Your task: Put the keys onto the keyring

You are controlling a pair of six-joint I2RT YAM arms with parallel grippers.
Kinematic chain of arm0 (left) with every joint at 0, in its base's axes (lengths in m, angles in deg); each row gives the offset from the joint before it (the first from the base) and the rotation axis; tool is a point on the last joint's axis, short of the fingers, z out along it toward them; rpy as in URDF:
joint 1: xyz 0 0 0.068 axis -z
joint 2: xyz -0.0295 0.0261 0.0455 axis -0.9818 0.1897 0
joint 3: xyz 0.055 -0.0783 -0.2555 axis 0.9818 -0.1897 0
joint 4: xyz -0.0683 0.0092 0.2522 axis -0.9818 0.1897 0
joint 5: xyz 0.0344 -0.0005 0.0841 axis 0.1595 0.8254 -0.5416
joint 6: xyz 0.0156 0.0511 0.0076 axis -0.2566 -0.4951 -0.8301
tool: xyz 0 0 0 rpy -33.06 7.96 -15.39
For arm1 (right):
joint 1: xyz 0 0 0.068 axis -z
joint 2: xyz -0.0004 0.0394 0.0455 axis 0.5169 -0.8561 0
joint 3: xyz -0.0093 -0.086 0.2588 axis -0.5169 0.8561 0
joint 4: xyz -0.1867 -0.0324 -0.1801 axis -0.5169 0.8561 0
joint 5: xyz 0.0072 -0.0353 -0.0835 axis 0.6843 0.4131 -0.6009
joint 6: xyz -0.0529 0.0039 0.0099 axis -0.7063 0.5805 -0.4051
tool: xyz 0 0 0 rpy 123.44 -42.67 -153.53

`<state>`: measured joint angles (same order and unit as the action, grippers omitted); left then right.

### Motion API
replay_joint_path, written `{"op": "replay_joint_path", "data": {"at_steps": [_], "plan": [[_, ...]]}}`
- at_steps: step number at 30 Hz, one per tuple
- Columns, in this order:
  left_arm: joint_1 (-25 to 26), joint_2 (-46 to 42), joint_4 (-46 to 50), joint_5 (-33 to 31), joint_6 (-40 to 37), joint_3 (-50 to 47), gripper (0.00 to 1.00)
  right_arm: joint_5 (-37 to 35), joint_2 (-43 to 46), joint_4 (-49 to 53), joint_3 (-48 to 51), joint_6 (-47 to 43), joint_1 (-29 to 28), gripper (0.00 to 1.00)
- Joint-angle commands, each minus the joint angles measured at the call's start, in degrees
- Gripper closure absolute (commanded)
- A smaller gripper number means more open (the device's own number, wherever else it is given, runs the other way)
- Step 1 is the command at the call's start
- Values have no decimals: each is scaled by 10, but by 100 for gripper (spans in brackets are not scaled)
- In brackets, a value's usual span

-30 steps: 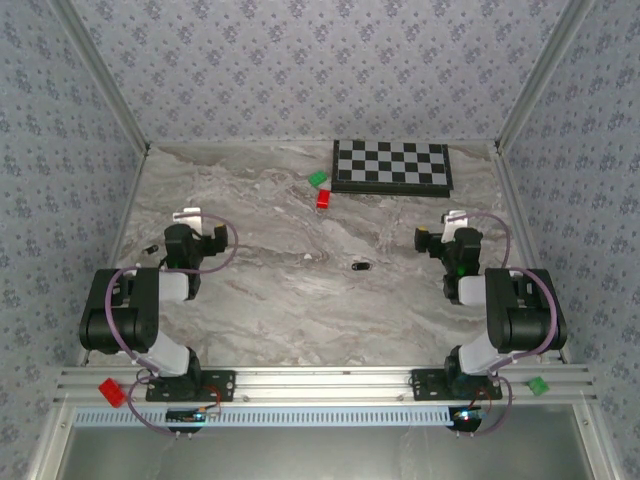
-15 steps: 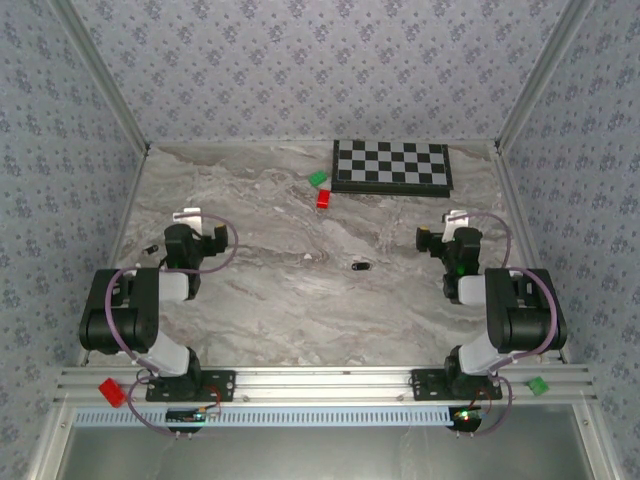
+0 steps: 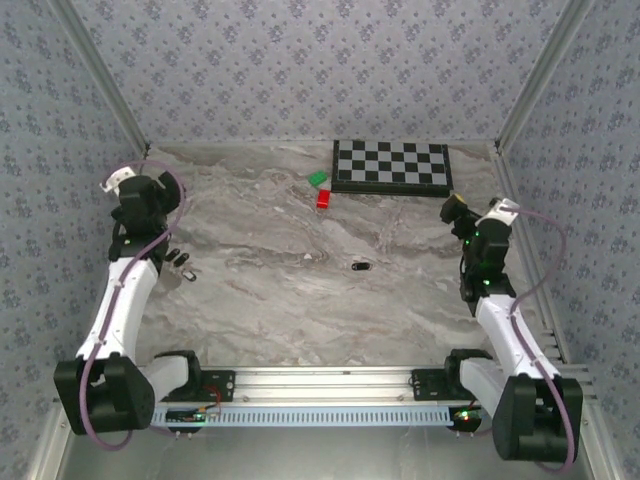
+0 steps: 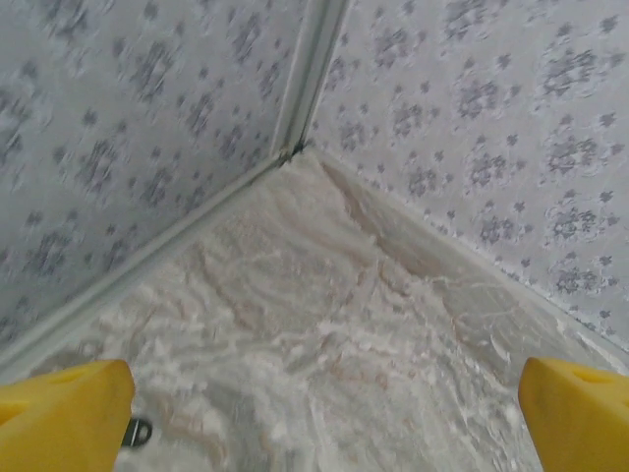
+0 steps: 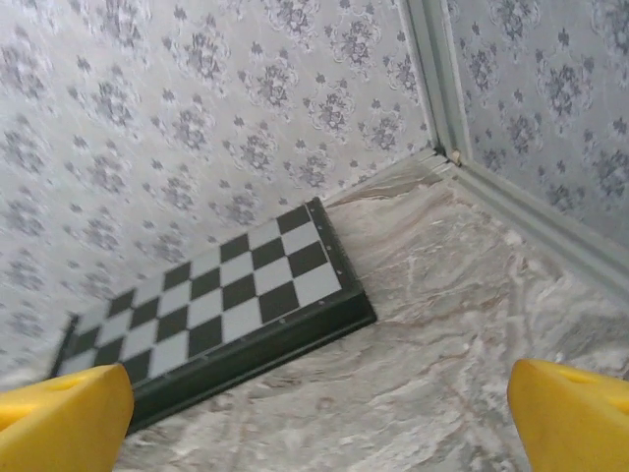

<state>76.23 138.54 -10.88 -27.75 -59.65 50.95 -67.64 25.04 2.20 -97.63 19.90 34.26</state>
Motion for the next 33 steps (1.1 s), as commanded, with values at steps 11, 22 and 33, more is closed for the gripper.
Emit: {"op": "replay_joint_path", "data": {"at_steps": [11,22,33], "plan": [[0,82,164,67,88,-83,11,133,-2,218,-84,35,-205,1],[1,228,113,126,80,-65,11,125,-43,140,-43,10,-259,1],[65,233,46,190,124,-108,12,113,-47,136,-33,10,-268,1]]}}
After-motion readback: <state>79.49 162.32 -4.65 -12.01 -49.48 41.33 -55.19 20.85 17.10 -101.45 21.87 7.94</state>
